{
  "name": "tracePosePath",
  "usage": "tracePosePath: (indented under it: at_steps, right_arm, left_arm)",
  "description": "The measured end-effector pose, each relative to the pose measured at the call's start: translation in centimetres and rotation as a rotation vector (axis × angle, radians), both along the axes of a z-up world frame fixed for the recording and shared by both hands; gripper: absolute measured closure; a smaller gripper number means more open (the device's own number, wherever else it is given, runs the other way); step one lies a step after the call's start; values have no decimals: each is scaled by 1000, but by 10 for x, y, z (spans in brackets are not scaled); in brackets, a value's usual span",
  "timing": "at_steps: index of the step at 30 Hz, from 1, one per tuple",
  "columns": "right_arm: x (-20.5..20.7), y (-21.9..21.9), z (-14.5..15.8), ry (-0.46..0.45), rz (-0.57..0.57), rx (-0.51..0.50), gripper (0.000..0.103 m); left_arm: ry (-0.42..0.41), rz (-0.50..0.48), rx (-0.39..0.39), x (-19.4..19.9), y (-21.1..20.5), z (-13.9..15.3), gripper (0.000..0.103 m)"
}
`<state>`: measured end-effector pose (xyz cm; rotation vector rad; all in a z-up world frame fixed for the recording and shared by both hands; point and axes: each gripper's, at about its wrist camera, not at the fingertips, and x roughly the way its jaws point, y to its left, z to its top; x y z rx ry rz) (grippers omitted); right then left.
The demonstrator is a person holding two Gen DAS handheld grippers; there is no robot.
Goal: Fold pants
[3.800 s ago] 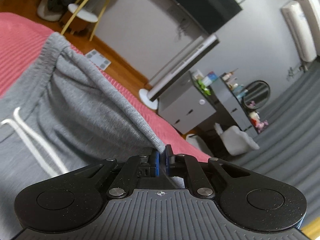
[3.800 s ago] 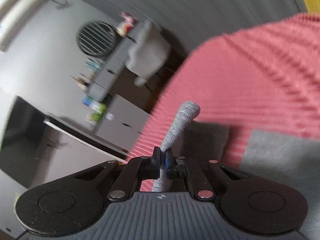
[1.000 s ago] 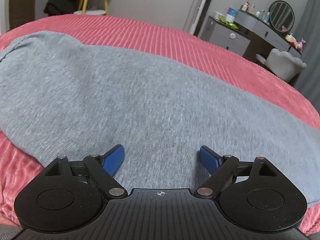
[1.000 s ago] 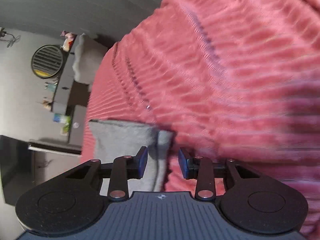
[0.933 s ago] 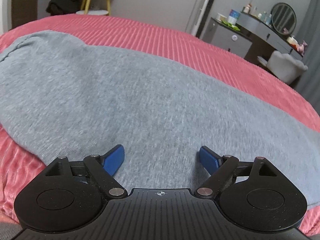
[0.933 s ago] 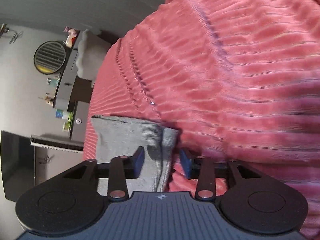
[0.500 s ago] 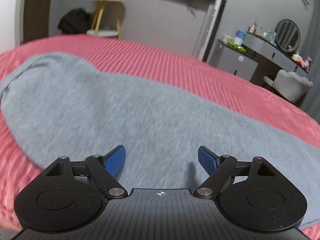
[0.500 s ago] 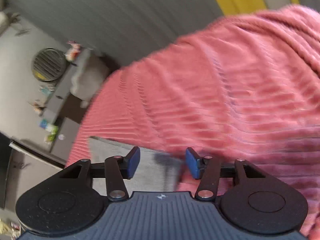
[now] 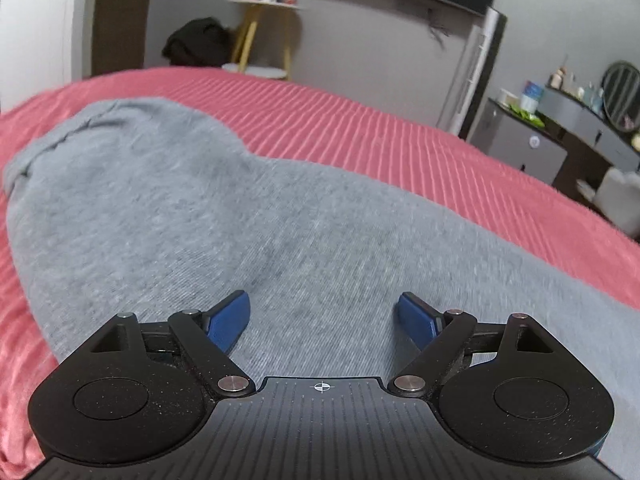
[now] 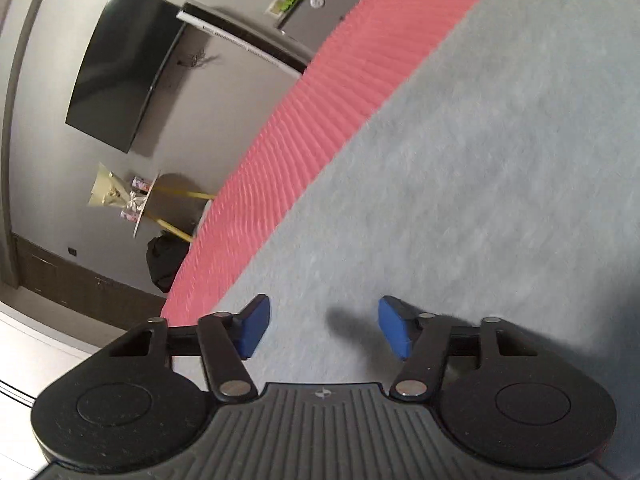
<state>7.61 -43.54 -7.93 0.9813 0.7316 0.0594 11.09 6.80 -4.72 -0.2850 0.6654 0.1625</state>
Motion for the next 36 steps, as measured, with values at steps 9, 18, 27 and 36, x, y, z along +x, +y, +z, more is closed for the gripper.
tracePosePath:
  at_steps: [9, 18, 27, 36]
  right_arm:
    - [-141, -124, 27, 117, -534, -157, 58]
    - [-215, -158, 9, 114, -686, -25, 47]
    - [-179, -165, 19, 47, -632, -52, 81]
    - [-151, -146, 59, 65, -523, -314, 92]
  left_arm:
    - [21, -39, 88, 0, -16, 1, 12]
    - [36, -48, 74, -18, -24, 4, 12]
    - [39, -47, 23, -32, -25, 12, 13]
    - [58, -109, -15, -35, -33, 13, 14]
